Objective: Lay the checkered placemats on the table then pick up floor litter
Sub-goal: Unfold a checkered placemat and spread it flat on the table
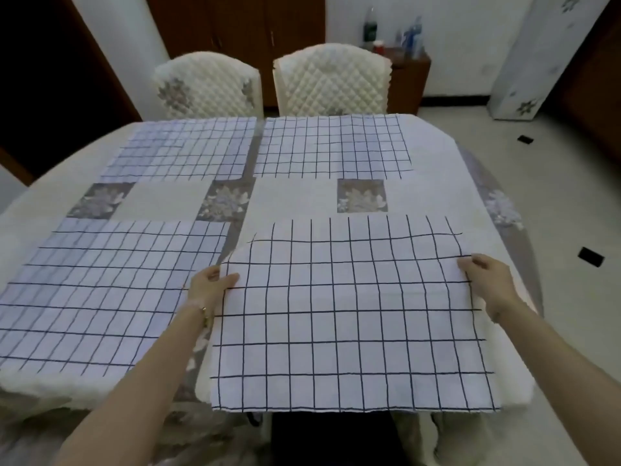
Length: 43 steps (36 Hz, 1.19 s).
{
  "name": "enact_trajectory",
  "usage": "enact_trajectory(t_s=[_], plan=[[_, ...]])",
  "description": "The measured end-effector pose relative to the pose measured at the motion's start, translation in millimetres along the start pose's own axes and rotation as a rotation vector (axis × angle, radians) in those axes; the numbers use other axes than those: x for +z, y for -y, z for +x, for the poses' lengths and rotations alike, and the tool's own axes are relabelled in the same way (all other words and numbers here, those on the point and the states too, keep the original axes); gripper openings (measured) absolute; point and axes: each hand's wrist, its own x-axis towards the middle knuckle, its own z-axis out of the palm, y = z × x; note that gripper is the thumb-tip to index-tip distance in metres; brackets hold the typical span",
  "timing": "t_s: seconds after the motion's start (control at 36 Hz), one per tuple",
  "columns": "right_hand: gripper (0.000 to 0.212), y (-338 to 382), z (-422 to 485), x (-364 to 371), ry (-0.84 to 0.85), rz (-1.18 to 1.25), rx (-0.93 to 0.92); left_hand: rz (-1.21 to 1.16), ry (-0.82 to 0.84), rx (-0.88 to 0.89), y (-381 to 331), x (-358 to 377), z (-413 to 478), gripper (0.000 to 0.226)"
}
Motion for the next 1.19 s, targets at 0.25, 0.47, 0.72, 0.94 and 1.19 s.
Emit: enact_trajectory(t_s=[0.25, 0.47, 0.72, 0.94, 1.19], plan=[[0.017, -14.5, 30.6, 19.6, -0.064, -0.118, 0.107, 0.112, 0.016, -0.015, 5.0, 21.5, 55.7, 0.054], [0.018, -20.0, 39.2, 21.4, -0.092, -0.317, 0.085, 0.306, -0.069, 0.062, 8.7, 35.7, 62.1, 0.049], [0.019, -15.1, 34.6, 23.8, -0.035, -0.365, 0.076, 0.35, -0.15, 0.122, 8.3, 35.1, 60.0, 0.036], [0.023, -11.9, 31.5, 25.2, -0.048, -0.384, 0.08, 0.371, -0.159, 0.136, 8.2, 34.1, 62.4, 0.033], [0.022, -13.9, 33.2, 24.2, -0.072, -0.409, 0.09, 0.408, -0.156, 0.141, 10.6, 34.3, 67.2, 0.034]])
